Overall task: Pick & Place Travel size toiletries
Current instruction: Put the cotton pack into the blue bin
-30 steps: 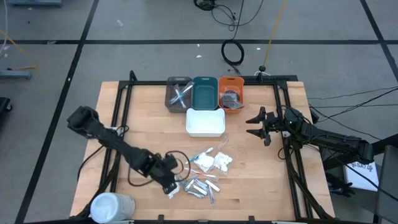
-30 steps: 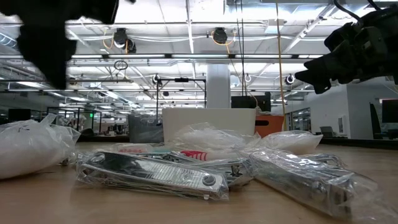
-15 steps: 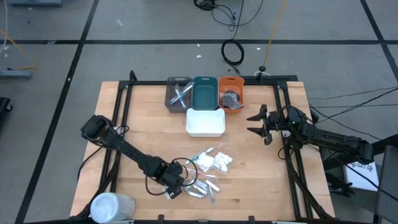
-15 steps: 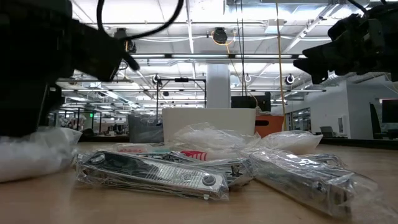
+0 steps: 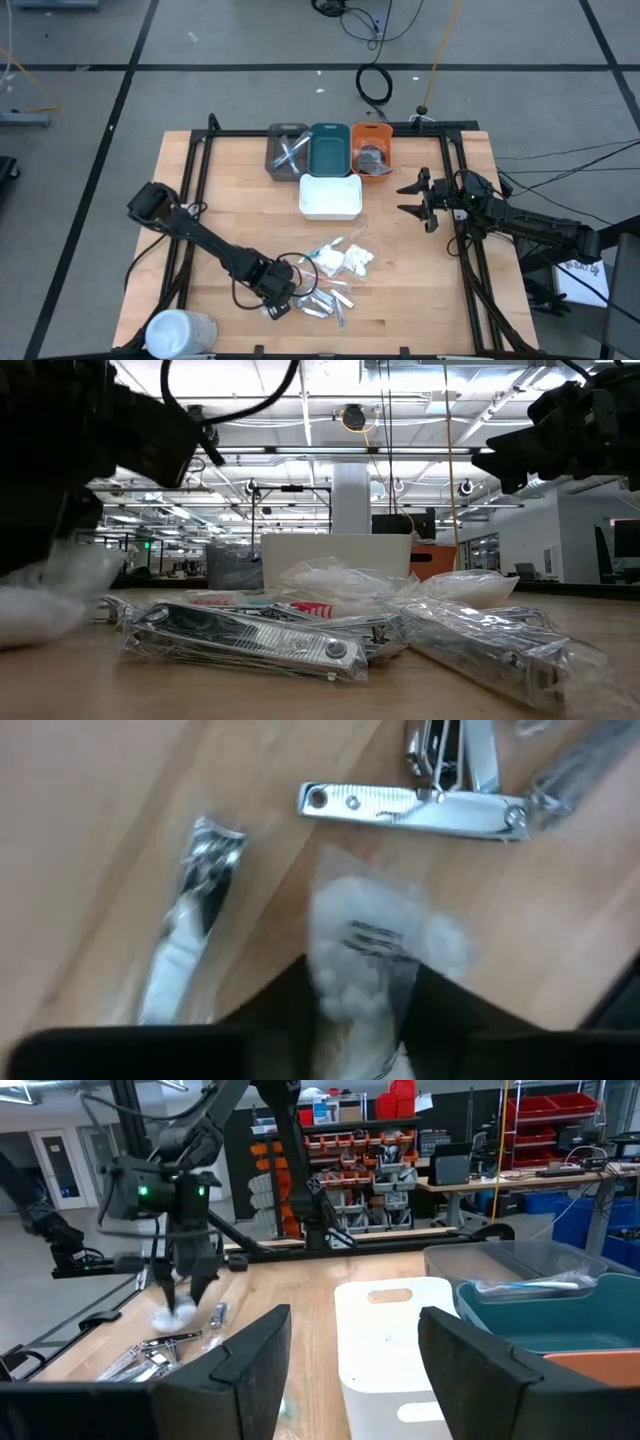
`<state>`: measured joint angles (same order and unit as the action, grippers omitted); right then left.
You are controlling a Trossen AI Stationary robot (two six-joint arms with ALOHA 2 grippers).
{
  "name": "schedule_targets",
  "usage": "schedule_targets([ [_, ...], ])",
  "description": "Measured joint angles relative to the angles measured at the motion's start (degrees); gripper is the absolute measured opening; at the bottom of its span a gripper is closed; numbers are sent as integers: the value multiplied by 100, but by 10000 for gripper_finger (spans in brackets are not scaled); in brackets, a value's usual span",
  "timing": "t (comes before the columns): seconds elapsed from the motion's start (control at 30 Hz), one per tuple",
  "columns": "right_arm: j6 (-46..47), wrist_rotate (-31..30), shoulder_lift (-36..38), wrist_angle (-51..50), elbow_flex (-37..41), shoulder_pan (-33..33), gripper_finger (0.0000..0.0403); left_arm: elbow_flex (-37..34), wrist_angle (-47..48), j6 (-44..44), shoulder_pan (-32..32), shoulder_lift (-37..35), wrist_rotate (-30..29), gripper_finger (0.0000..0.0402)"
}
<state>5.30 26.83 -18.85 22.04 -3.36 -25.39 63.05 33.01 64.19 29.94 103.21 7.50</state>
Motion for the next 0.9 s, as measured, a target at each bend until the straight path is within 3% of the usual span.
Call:
schedule_targets([
  [0.13, 0, -1, 0, 0, -1, 0, 208, -2, 0, -193, -79, -269, -7, 22],
  [0.2, 0, -1, 2, 0, 0, 0, 208, -2, -12, -239, -109, -496, -150, 16],
  [0.3, 0, 0, 2, 0, 0, 0, 208, -2, -15, -460, -103, -885, -810, 25],
  [0.4, 52, 17, 2, 0, 0, 0, 208, -2, -57, -1065, -89, -1320, -1818, 21],
  [0.57, 149, 2, -74, 20, 0, 67, 208, 2, -438, -2381, -218, -1794, -4540, 14],
  [0.63, 151, -60, -179, 76, 0, 204, 208, 2, -726, -3114, -386, -1810, -5127, 22],
  [0.77, 134, -707, -533, 479, -1, 610, 208, 4, -1371, -4484, -1011, -1709, -5360, 28],
  [0.9, -151, -1291, -969, 1140, 0, 1006, 208, 0, -2207, -5566, -1770, -1517, -5159, 13],
])
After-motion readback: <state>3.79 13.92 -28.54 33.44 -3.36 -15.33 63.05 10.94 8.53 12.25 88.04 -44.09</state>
